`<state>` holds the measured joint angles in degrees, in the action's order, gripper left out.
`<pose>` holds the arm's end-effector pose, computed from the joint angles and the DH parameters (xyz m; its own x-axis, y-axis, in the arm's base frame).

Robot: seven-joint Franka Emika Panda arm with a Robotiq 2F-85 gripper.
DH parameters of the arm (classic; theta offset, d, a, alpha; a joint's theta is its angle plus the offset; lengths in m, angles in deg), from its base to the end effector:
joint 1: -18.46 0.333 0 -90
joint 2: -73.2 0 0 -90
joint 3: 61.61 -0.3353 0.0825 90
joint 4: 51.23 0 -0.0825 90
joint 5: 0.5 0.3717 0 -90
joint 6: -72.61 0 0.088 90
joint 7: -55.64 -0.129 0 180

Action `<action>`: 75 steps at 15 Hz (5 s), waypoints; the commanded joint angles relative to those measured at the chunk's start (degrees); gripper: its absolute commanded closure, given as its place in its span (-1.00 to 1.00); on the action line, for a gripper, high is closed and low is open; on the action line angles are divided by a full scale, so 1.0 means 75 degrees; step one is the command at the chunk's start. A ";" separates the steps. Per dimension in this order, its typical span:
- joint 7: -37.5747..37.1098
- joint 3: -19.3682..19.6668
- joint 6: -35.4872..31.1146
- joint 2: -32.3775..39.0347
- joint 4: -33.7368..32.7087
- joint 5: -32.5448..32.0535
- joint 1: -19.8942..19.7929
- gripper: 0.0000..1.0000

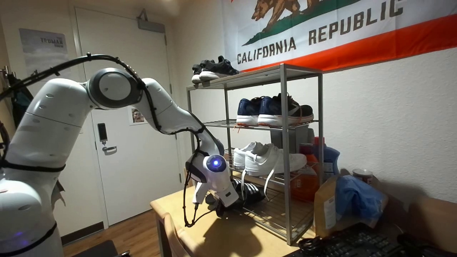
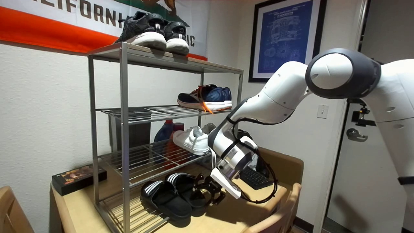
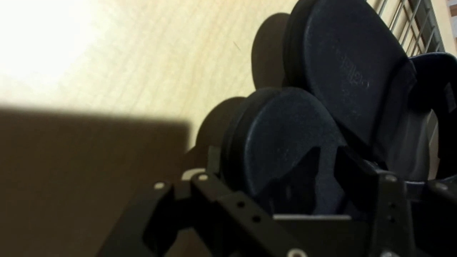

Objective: Remove the right slide sandal from the bottom shelf and place it on the topmost shelf of the shoe rack

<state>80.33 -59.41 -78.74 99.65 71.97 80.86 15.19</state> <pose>0.5588 -0.0691 0.1849 0.6106 -0.7863 -0.0941 -0.6701 -0.4497 -0.5904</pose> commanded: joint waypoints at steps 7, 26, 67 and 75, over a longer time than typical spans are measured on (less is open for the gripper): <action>0.0792 -0.0043 -0.0286 -0.0344 0.0140 0.0532 -0.0057 0.81; 0.2454 0.0020 -0.0373 -0.2987 0.3244 0.0596 0.0074 0.87; 0.4084 -0.0065 -0.0425 -0.6872 0.4817 0.1635 0.0644 0.87; 0.3804 -0.0120 -0.0559 -0.7122 0.4809 0.1450 0.0761 0.87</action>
<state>110.57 -59.55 -81.66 49.33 107.55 91.47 20.17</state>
